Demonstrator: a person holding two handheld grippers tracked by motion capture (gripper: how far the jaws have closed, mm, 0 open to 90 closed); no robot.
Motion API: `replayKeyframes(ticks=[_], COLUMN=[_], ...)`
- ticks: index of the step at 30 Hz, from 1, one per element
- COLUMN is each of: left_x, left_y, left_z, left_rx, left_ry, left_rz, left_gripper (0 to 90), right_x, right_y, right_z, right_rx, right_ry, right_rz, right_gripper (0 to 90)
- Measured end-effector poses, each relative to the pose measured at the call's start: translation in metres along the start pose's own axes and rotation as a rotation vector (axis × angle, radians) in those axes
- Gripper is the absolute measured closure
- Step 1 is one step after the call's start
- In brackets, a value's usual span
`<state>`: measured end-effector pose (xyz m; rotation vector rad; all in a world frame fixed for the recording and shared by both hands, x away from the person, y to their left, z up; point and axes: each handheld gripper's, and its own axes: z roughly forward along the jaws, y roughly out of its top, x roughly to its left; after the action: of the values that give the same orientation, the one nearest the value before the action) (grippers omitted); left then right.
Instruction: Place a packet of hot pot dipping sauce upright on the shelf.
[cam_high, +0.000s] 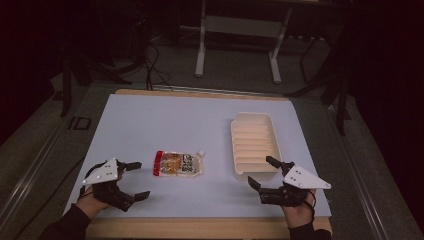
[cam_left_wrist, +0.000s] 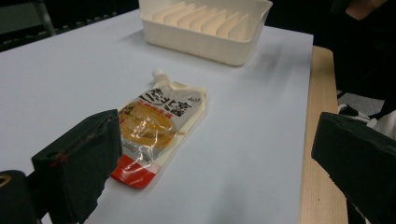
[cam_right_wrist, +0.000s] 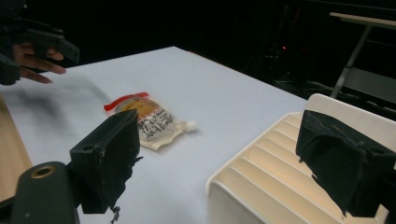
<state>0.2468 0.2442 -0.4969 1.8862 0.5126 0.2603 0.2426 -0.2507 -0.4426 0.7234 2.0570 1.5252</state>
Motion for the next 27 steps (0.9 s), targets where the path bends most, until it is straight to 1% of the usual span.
replayKeyframes(ticks=[3,5,6,7,10,11,12,13,14,15,17,18,19,20,21,22,24,25,26,27], left_x=[-0.001,-0.001,-0.002,-0.003,-0.004,-0.006,-0.009,-0.009,-0.013,-0.015,-0.017,-0.019,-0.021,-0.021,-0.022,-0.023,-0.024,-0.026,-0.026,-0.026], left_y=[0.002,0.002,0.003,0.004,0.005,0.007,0.009,0.009,0.011,0.013,0.015,0.019,0.020,0.020,0.022,0.027,0.030,0.036,0.039,0.039], left_z=[-0.001,-0.001,-0.002,-0.002,-0.002,-0.002,0.000,0.000,0.002,0.004,0.005,0.009,0.010,0.010,0.012,0.016,0.018,0.021,0.023,0.023], left_rx=[-0.016,-0.016,-0.027,-0.037,-0.039,-0.035,-0.027,-0.027,-0.036,-0.028,-0.034,-0.022,-0.033,-0.033,-0.036,-0.020,-0.015,-0.005,-0.003,-0.003], left_ry=[-0.001,-0.001,0.001,0.004,-0.001,-0.013,-0.028,-0.028,-0.040,-0.045,-0.052,-0.072,-0.072,-0.072,-0.079,-0.086,-0.079,-0.058,-0.047,-0.047], left_rz=[0.010,0.010,0.027,0.033,0.040,0.044,0.044,0.044,0.062,0.062,0.059,0.047,0.048,0.048,0.032,-0.003,-0.002,0.004,0.002,0.002], left_gripper=[2.1,2.1,2.1,2.1,2.1,2.1,2.1,2.2,2.1,2.1,2.2,2.2,2.2,2.2,2.2,2.2,2.2,2.1,2.2,2.1], right_x=[-0.001,-0.001,-0.001,0.000,0.001,0.001,0.001,0.001,0.002,0.002,0.002,0.002,0.003,0.003,0.003,0.004,0.006,0.006,0.007,0.007], right_y=[0.000,0.000,0.000,0.001,0.002,0.003,0.004,0.004,0.004,0.005,0.005,0.006,0.006,0.006,0.007,0.007,0.007,0.008,0.008,0.008], right_z=[0.000,0.000,0.000,-0.001,-0.001,-0.002,-0.002,-0.002,-0.003,-0.004,-0.004,-0.005,-0.006,-0.006,-0.006,-0.005,-0.005,-0.005,-0.005,-0.005], right_rx=[-0.030,-0.040,-0.040,-0.044,-0.041,-0.036,-0.025,-0.025,-0.023,-0.025,-0.028,-0.037,-0.038,-0.038,-0.039,-0.037,-0.035,-0.038,-0.041,-0.043], right_ry=[0.029,0.034,0.034,0.033,0.035,0.037,0.045,0.045,0.040,0.041,0.038,0.034,0.034,0.034,0.027,0.031,0.030,0.029,0.025,0.027], right_rz=[-0.008,-0.012,-0.012,-0.014,-0.011,-0.009,0.007,0.007,0.007,0.008,0.008,0.002,0.003,0.003,-0.003,-0.014,-0.023,-0.028,-0.034,-0.038], right_gripper=[13.5,13.5,13.5,13.2,13.1,13.0,12.7,12.7,12.6,12.3,12.0,11.6,11.6,11.6,11.6,11.4,11.3,11.3,11.3,11.1])
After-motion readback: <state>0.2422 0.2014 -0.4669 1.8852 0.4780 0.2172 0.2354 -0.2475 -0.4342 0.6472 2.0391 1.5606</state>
